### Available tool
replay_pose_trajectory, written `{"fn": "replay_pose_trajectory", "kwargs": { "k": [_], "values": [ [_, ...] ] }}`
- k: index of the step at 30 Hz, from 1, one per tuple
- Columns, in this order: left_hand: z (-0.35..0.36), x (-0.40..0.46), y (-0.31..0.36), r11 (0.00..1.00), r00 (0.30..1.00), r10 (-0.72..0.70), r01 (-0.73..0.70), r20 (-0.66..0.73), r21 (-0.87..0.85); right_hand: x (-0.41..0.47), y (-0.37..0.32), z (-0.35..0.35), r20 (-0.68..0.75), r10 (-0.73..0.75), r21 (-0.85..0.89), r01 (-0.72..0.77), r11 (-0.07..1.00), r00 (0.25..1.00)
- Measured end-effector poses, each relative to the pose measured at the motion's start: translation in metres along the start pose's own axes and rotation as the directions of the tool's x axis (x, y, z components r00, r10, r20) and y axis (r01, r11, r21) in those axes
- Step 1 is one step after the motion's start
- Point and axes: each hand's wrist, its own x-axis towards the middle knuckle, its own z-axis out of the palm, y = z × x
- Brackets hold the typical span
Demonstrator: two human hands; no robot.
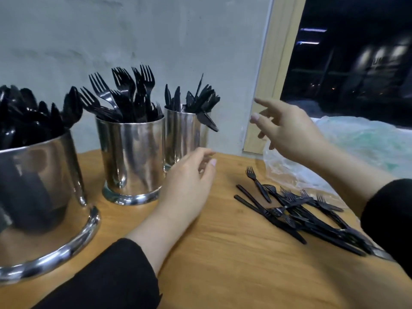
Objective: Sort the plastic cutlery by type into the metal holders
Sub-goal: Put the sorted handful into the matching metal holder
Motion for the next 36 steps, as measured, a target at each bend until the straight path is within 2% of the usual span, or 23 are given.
{"fn": "replay_pose_trajectory", "kwargs": {
  "k": [5,11,13,17,20,24,28,30,33,36],
  "values": [
    [0.009,-0.001,-0.006,0.997,0.999,0.01,-0.014,0.044,0.074,-0.024,0.011,-0.011,-0.023,-0.002,0.081,0.004,0.997,1.0],
    [0.01,0.002,-0.009,0.995,0.998,-0.053,0.049,0.041,0.088,-0.052,0.018,0.016,0.162,0.065,0.144,-0.089,0.986,0.985],
    [0.011,0.002,-0.011,0.992,0.995,-0.072,0.064,0.066,0.109,-0.053,0.016,0.032,0.255,0.064,0.093,-0.09,0.992,0.965],
    [0.009,0.003,-0.02,0.974,0.978,-0.136,0.103,0.156,0.202,-0.049,0.009,0.062,0.464,0.106,-0.095,-0.07,0.993,0.879],
    [0.009,0.003,-0.027,0.945,0.949,-0.187,0.103,0.253,0.31,-0.042,0.01,0.077,0.467,0.151,-0.212,-0.055,0.976,0.871],
    [0.005,0.002,-0.026,0.927,0.915,-0.239,0.116,0.324,0.356,-0.027,0.016,0.087,0.483,0.255,-0.326,-0.098,0.94,0.838],
    [0.001,0.005,-0.022,0.896,0.864,-0.245,0.029,0.44,0.444,-0.015,0.013,0.093,0.506,0.309,-0.352,-0.134,0.926,0.805],
    [0.0,0.007,-0.021,0.849,0.838,-0.269,-0.026,0.474,0.528,-0.012,0.01,0.095,0.53,0.332,-0.384,-0.128,0.914,0.78],
    [-0.001,0.01,-0.02,0.797,0.813,-0.303,-0.071,0.498,0.6,-0.012,0.009,0.097,0.569,0.309,-0.383,-0.086,0.92,0.762],
    [-0.002,0.013,-0.021,0.784,0.796,-0.346,-0.045,0.497,0.619,-0.019,0.004,0.09,0.558,0.227,-0.346,-0.025,0.938,0.798]
  ]
}}
